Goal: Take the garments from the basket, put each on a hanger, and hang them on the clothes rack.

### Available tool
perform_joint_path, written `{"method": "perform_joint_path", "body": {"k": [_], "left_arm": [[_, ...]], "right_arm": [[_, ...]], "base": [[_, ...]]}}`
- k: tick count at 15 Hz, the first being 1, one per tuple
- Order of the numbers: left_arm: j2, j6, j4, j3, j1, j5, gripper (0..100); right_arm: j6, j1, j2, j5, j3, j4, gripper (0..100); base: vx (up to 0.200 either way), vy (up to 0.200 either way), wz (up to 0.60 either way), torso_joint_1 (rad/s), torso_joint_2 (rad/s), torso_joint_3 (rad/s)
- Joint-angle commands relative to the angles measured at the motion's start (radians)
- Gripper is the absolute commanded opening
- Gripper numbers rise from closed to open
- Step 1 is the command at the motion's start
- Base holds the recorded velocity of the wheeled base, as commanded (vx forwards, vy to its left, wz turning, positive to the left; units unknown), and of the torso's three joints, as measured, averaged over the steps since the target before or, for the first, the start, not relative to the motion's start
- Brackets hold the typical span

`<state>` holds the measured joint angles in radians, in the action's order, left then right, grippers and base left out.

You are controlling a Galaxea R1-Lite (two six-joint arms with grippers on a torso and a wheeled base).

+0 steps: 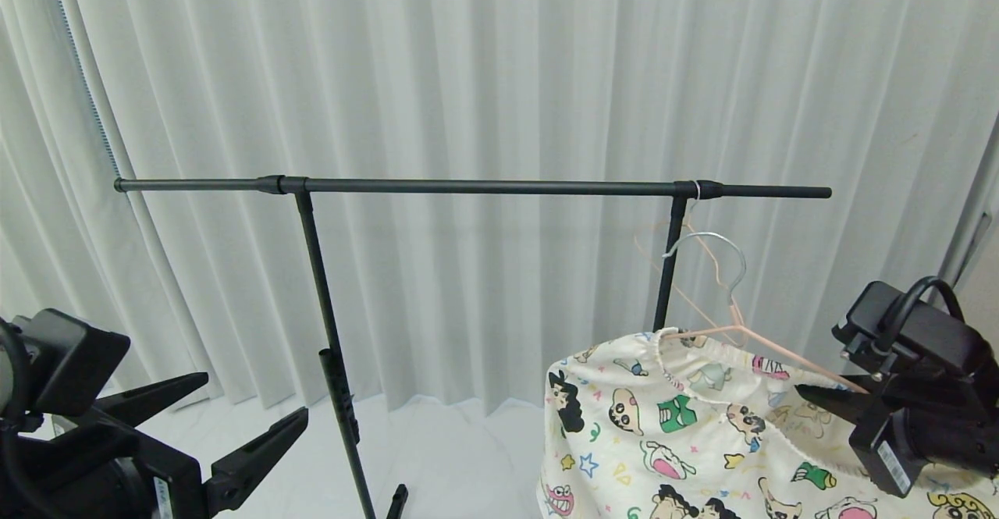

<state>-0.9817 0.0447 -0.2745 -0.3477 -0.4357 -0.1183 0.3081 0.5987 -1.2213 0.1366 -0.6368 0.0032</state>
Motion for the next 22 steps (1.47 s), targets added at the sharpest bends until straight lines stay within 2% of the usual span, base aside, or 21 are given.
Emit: {"method": "perform_joint_path", "body": {"k": [1, 22], "left_arm": [[0.0, 0.0, 0.0, -0.004, 0.0, 0.0, 100], [-0.022, 0.017, 0.0, -0.001, -0.006, 0.006, 100]], "right_arm": [[0.0, -0.004, -0.003, 0.0, 0.002, 0.0, 0], [0.0, -0.025, -0.003, 0.0, 0.003, 0.014, 0]], "base": [[0.0, 0.0, 0.0, 0.0, 0.0, 0.0], [0.0, 0.0, 0.0, 0.0, 0.0, 0.0]]}}
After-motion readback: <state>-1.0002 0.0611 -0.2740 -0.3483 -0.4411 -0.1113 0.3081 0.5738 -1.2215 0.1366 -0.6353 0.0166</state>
